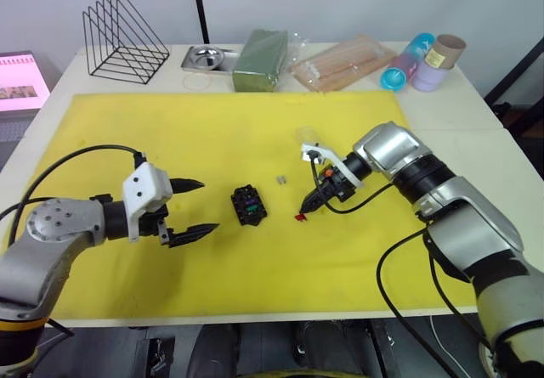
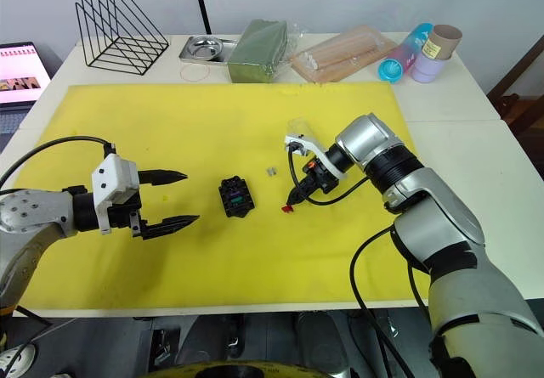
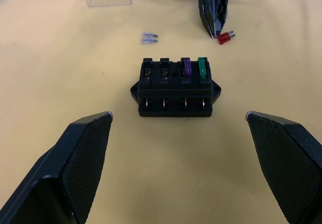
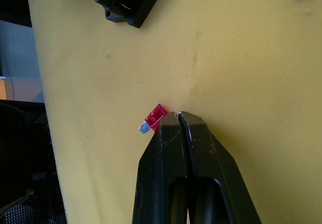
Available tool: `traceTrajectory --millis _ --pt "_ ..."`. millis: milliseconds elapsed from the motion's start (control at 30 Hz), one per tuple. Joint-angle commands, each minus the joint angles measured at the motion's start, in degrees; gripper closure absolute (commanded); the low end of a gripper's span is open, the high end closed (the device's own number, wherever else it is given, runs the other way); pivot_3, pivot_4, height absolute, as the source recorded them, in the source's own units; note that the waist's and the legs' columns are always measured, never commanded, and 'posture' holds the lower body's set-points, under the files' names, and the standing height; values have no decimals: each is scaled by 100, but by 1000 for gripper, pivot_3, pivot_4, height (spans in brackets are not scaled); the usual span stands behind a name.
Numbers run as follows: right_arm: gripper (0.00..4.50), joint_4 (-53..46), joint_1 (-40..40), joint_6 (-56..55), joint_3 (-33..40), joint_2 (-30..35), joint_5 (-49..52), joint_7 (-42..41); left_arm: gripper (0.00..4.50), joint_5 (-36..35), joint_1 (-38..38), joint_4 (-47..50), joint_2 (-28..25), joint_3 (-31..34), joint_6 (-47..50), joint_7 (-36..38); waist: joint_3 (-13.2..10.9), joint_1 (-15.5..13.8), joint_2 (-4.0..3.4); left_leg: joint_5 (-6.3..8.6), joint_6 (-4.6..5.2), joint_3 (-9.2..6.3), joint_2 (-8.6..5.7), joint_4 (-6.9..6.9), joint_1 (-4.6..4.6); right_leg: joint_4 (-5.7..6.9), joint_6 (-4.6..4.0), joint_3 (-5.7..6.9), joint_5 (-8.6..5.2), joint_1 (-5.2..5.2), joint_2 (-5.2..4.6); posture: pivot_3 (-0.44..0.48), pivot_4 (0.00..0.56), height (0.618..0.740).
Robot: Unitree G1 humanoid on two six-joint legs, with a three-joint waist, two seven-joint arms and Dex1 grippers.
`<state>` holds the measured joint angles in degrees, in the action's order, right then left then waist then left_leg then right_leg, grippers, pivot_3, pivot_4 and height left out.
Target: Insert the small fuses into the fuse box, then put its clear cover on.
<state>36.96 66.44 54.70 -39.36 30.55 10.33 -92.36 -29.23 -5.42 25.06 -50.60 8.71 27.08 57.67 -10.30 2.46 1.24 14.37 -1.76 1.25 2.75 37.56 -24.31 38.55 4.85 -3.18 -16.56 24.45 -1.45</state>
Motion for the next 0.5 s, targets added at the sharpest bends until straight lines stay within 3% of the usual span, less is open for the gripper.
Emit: traceTrajectory --millis 33,167,433,500 --pt "4471 -223 -14 -148 279 110 41 -13 0 -3 -84 53 -47 77 -99 36 0 -1 0 0 0 0 0 0 0 0 0 0 0 0 0 0 150 740" --pt "3951 -229 -5 -22 328 137 141 -14 0 6 -90 36 -38 67 -114 34 0 -2 0 0 0 0 0 1 0 0 0 0 0 0 0 0 150 740" --pt "3951 -284 9 183 335 206 304 -14 0 25 -91 9 -31 50 -141 36 0 0 0 0 0 0 0 1 0 1 0 0 0 0 0 0 150 740" --pt "3619 -319 -16 161 322 227 311 -14 0 33 -109 -9 -27 40 -149 36 0 -3 0 0 0 0 0 1 0 1 0 0 0 0 0 0 150 740"
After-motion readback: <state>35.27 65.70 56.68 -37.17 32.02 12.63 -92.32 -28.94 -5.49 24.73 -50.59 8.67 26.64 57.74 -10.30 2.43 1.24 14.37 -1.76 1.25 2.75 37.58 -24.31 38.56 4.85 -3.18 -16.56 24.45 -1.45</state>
